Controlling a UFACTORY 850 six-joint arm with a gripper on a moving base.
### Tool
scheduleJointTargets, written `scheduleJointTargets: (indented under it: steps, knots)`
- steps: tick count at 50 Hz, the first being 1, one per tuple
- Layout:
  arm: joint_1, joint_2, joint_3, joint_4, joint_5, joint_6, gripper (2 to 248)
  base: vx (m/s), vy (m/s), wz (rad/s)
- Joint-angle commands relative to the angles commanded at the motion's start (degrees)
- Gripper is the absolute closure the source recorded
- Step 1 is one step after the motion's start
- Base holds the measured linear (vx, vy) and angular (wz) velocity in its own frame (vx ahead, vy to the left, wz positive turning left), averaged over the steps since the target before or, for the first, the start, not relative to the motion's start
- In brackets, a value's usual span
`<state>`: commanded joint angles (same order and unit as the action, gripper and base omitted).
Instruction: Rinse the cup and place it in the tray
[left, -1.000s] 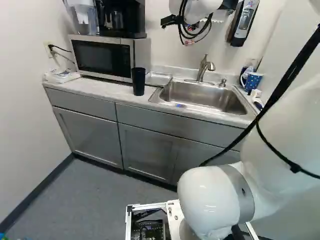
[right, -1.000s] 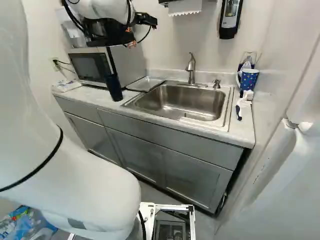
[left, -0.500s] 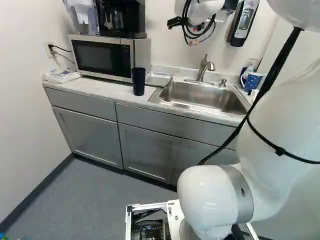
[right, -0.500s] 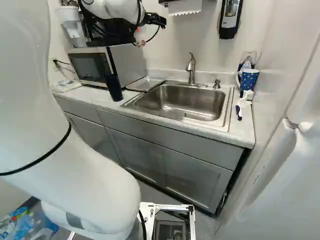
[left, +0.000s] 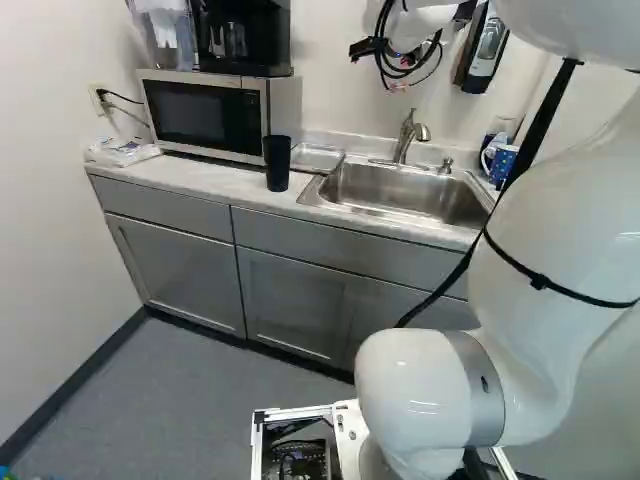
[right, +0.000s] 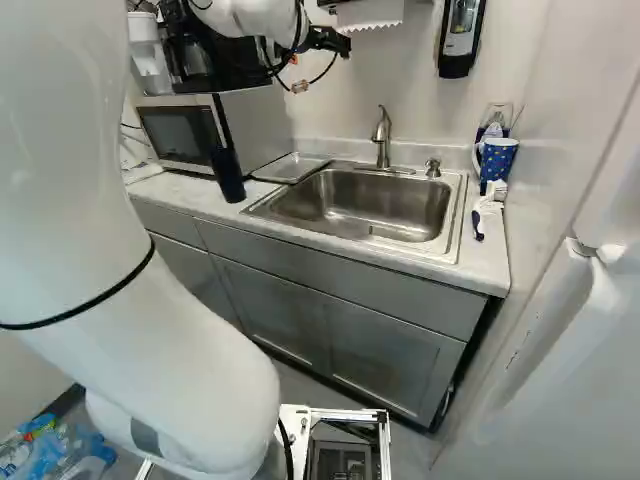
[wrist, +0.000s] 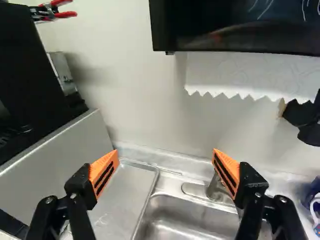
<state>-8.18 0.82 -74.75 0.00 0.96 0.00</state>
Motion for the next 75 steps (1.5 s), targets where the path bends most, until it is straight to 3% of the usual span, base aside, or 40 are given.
scheduleJointTargets:
  steps: [41,75]
  knots:
    - [-6.65,-1.30,-1.29,0.00,-18.00,0.00,3,0.000,0.000,0.000]
    - [-7.51,-1.67,-1.65,0.00,-18.40,0.00,3,0.000,0.000,0.000]
